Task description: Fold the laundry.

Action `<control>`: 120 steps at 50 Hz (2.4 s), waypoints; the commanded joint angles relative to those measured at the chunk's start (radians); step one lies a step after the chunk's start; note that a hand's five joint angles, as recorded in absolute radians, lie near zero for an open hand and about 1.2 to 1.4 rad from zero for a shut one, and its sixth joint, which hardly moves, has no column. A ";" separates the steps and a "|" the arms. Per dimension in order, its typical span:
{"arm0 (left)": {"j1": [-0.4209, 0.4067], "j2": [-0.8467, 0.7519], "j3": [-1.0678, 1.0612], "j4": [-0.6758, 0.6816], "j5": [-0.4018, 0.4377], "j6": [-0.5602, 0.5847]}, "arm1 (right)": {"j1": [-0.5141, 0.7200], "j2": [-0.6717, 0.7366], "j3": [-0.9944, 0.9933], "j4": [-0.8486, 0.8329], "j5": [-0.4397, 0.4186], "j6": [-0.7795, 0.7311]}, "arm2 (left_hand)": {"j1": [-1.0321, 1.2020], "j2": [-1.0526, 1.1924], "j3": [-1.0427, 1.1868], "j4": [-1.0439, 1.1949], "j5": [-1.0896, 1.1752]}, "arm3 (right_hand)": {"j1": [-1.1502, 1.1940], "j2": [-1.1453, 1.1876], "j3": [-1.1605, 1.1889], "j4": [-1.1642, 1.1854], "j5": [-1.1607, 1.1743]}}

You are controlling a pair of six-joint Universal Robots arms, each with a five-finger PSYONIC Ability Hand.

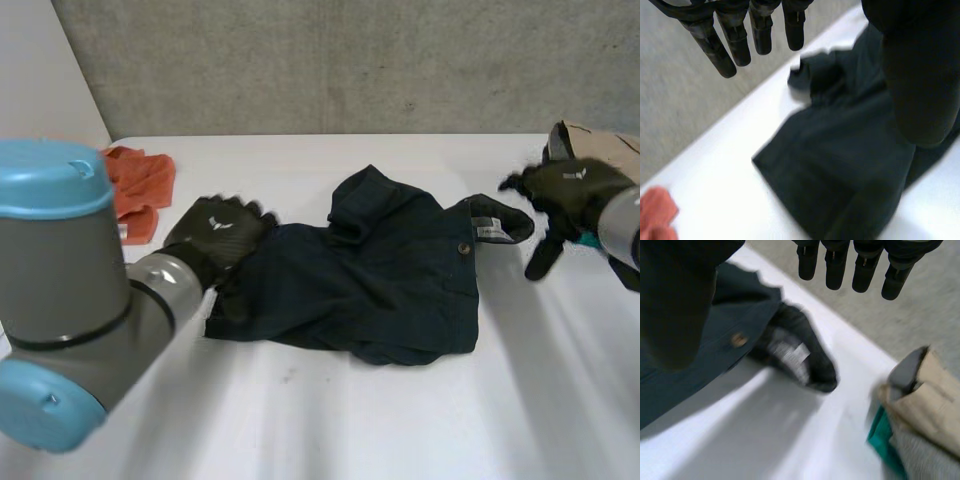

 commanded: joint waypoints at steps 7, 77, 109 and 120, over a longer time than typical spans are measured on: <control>0.125 -0.198 -0.036 0.035 0.125 0.201 | 0.144 -0.047 0.391 -0.154 -0.092 -0.020 | 0.163 0.164 0.165 0.171 0.153 | 0.014 0.029 0.030 0.031 0.015; 0.049 0.026 0.474 0.293 -0.042 -0.026 | 0.207 0.338 -0.606 -0.782 -0.161 -0.075 | 1.173 1.174 1.174 1.181 1.163 | 1.171 1.187 1.187 1.188 1.172; 0.105 0.058 -0.083 0.277 -0.030 0.000 | 0.255 0.271 0.018 -0.472 -0.078 0.184 | 1.173 1.174 1.174 1.181 1.163 | 0.129 0.144 0.145 0.146 0.130; 0.106 0.075 -0.042 0.245 -0.027 -0.028 | 0.194 0.102 0.225 -0.350 -0.020 0.307 | 1.173 1.174 1.174 1.181 1.163 | 0.105 0.120 0.121 0.122 0.106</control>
